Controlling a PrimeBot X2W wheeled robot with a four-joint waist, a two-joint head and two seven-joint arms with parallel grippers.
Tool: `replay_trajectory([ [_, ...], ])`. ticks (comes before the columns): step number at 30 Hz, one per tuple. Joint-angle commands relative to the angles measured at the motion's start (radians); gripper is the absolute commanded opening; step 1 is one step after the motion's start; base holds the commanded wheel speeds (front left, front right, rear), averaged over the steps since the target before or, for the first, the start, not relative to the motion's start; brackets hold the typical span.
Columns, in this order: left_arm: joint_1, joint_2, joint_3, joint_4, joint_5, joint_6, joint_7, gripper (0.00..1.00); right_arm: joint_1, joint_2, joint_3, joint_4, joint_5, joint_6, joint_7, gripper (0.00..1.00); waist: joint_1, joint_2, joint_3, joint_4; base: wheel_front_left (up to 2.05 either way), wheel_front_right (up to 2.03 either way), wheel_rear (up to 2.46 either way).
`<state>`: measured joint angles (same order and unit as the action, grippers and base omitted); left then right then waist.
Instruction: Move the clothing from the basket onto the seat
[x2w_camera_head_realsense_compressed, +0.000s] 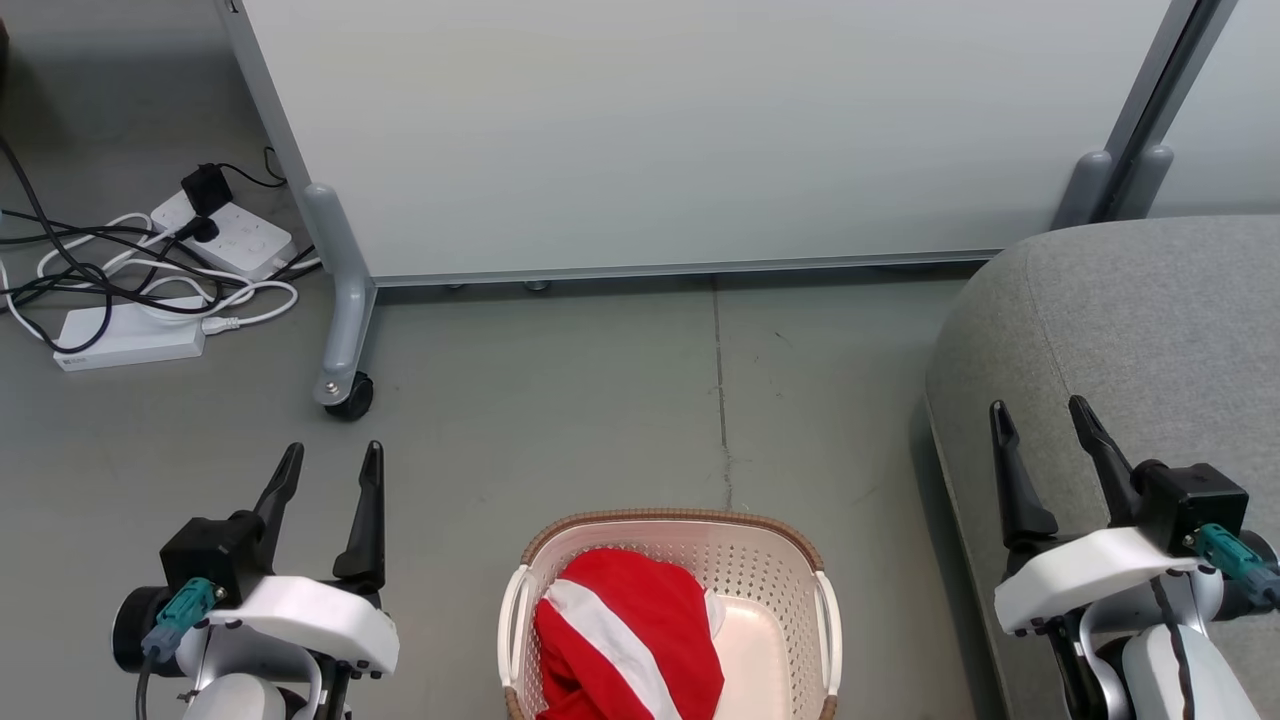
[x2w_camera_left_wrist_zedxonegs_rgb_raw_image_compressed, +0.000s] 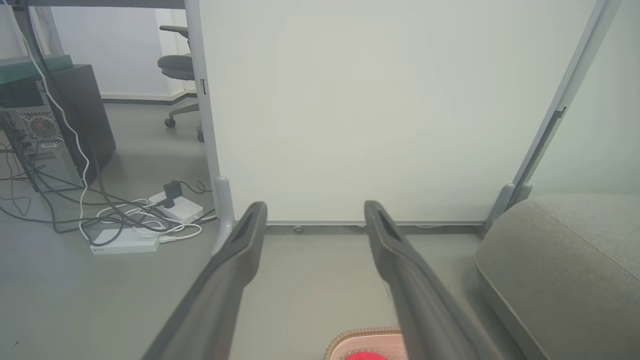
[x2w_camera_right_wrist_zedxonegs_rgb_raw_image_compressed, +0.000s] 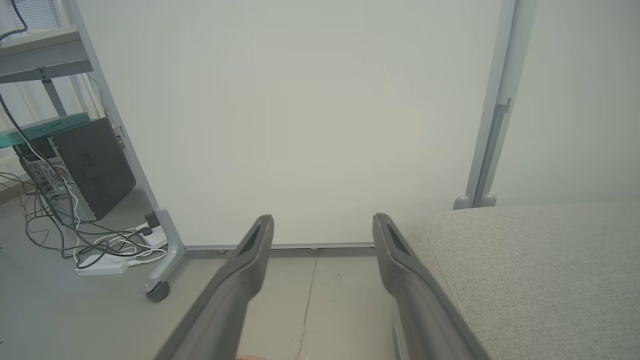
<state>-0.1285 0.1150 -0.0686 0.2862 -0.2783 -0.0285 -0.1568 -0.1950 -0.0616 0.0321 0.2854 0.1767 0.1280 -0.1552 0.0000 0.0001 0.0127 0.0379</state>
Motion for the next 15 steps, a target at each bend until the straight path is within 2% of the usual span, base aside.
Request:
replay_trajectory([
  [1, 0.001, 0.008, -0.001, -0.012, 0.017, 0.005, -0.009, 1.00, 0.004, -0.003, -0.004, -0.002, -0.016, 0.004, -0.011, 1.00, 0.0000, -0.0001, 0.000, 0.000, 0.00, 0.00, 0.00],
  [15, 0.030, 0.006, -0.002, -0.020, 0.064, 0.018, -0.035, 1.00, 0.021, 0.005, 0.003, 0.001, -0.066, 0.004, -0.036, 1.00, 0.0000, -0.0001, -0.006, 0.002, 0.00, 0.00, 0.00],
])
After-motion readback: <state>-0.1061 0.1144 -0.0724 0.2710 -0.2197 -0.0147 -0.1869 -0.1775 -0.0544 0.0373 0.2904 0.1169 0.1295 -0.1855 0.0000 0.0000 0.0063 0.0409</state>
